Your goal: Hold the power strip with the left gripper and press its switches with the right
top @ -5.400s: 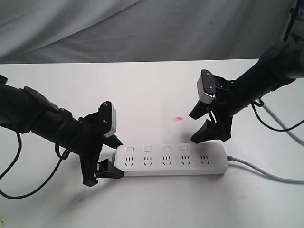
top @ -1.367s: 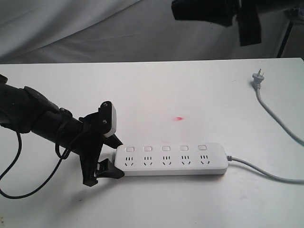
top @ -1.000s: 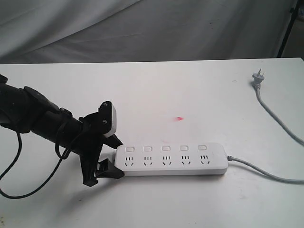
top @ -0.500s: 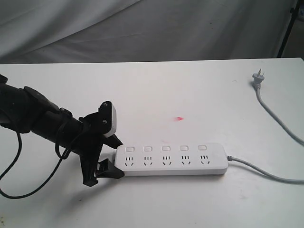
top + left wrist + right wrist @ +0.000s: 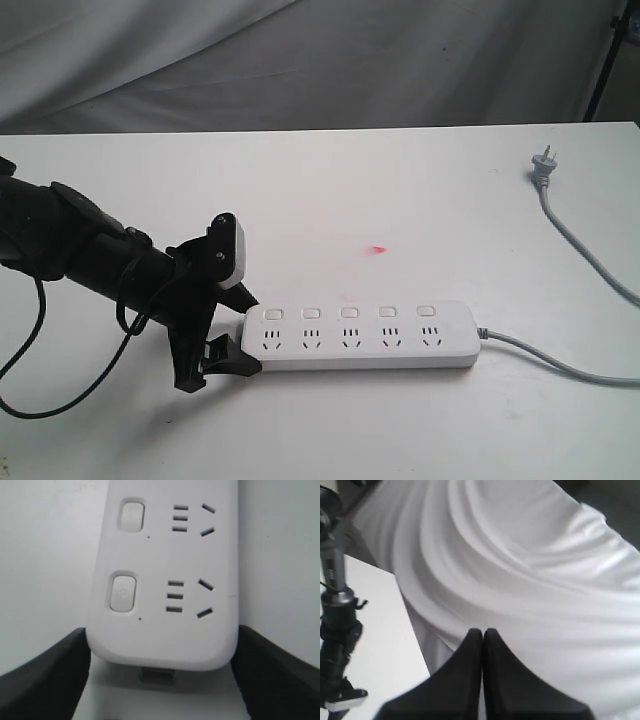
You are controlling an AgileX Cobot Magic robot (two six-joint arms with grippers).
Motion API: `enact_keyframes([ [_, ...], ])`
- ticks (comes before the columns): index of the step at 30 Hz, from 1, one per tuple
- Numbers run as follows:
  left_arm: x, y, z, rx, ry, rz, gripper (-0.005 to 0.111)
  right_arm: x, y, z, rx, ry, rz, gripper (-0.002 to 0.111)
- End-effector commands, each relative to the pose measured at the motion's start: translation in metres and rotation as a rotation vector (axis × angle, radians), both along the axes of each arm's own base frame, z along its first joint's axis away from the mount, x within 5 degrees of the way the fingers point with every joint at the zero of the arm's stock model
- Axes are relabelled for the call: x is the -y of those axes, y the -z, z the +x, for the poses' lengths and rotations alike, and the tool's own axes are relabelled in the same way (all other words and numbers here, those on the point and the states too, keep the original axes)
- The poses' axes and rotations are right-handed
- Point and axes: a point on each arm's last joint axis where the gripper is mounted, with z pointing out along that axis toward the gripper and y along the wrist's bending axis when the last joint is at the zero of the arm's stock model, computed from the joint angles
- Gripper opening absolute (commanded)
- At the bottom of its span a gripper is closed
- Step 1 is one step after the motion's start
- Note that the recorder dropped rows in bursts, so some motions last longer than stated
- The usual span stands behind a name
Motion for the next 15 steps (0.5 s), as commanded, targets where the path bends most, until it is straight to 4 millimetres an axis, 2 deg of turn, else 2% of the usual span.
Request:
enact_keyframes([
  [1,0.001,0.000,0.001,0.009,-0.004,0.005,0.000,0.021,0.000,-0.009,-0.069,0.291,0.167,0.000],
  [4,0.001,0.000,0.001,0.009,-0.004,0.005,0.000,0.030,0.004,-0.018,-0.056,0.395,0.252,0.000],
  [8,0.001,0.000,0.001,0.009,-0.004,0.005,0.000,0.035,0.013,-0.032,0.035,0.428,0.338,0.000],
  [15,0.001,0.000,0.001,0.009,-0.004,0.005,0.000,0.040,0.049,-0.047,0.148,0.400,0.460,0.000],
])
